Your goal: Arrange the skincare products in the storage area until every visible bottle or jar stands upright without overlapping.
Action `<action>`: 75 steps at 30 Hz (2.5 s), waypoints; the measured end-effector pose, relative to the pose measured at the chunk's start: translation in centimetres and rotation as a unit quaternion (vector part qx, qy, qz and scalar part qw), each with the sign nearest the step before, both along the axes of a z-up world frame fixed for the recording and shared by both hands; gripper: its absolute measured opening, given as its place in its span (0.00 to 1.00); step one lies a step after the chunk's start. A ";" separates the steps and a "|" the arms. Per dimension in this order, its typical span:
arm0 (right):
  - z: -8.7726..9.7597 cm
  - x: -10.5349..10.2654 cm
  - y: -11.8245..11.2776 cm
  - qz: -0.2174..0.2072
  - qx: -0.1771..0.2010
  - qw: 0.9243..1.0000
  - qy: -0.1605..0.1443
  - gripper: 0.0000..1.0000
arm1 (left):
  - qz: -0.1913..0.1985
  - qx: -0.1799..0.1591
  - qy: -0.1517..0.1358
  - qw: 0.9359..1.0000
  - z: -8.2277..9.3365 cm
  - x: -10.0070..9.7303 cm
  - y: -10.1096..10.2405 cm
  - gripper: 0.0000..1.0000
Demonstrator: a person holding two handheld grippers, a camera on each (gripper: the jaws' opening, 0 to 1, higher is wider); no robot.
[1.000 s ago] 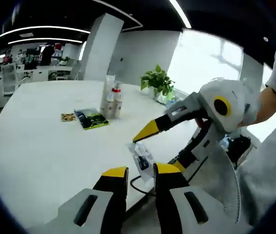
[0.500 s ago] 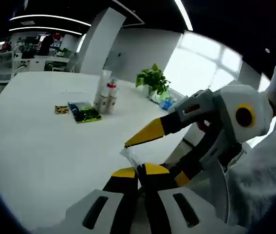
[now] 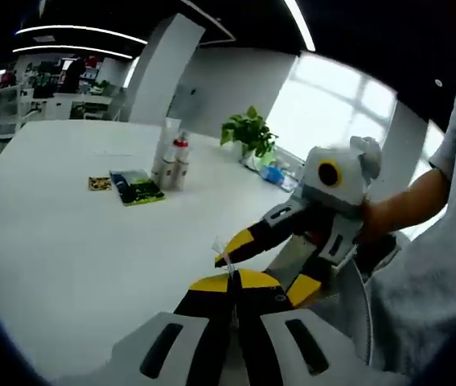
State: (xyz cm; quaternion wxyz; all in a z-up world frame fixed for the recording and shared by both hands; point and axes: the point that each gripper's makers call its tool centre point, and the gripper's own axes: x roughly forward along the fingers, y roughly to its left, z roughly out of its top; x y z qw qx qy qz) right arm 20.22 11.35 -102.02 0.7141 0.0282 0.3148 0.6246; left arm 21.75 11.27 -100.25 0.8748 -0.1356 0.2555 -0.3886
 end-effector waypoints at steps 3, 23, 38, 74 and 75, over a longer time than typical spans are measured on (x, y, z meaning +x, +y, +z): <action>1.3 -0.6 -0.4 -0.003 0.067 0.996 0.052 0.30 | -0.009 -0.015 -0.002 1.000 0.5 -0.3 -0.2 0.00; 2.5 0.1 -1.2 -0.043 0.119 0.984 0.123 0.00 | -0.007 -0.045 -0.015 0.999 1.6 -0.5 -0.1 0.01; 1.4 1.6 -2.0 -0.075 0.076 0.993 0.058 0.00 | 0.054 0.067 -0.033 0.996 -1.0 1.7 1.9 0.00; 0.1 3.6 -3.9 -0.139 0.045 0.988 0.046 0.00 | 0.063 0.184 -0.053 0.980 -3.6 1.6 2.8 0.00; 0.0 3.8 -4.0 -0.141 0.041 0.988 0.042 0.00 | 0.061 0.183 -0.055 0.980 -3.5 1.7 2.8 0.00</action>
